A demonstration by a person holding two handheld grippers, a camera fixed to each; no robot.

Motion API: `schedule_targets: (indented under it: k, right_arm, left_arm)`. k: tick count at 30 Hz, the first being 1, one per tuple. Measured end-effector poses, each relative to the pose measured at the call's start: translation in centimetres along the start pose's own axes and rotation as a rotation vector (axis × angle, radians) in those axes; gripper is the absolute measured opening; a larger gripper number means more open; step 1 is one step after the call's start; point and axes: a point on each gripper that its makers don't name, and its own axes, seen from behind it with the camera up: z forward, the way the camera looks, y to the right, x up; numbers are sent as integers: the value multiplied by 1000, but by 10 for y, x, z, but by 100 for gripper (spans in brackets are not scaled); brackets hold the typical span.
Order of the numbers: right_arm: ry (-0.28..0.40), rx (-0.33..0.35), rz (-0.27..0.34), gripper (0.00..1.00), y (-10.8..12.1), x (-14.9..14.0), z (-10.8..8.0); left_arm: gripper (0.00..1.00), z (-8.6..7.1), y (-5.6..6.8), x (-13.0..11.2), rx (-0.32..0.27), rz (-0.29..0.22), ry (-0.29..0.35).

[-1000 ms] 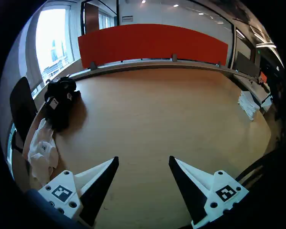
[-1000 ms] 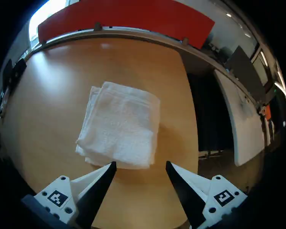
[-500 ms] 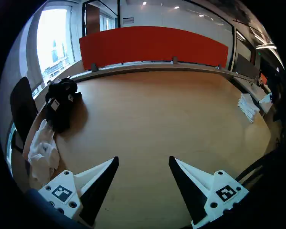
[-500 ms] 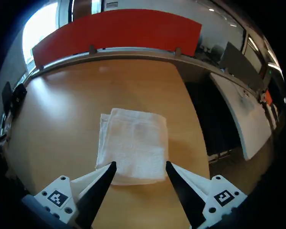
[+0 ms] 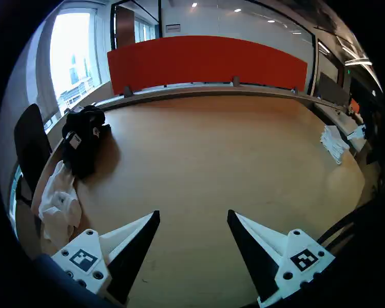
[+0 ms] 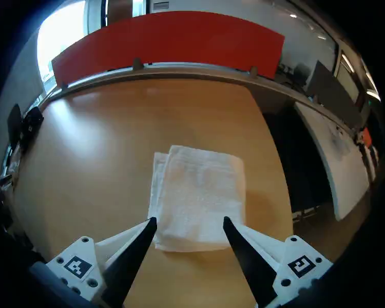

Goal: Fold towel

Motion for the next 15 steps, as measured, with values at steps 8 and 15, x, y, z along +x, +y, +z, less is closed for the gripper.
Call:
schedule_targets:
  k: [8, 15]
  right_arm:
    - [-15, 47, -49, 99, -29, -3, 10]
    - [-29, 63, -80, 95, -42, -4, 18]
  left_arm:
    - [98, -1, -1, -2, 2, -1, -2]
    - [97, -2, -3, -4, 8, -6, -4]
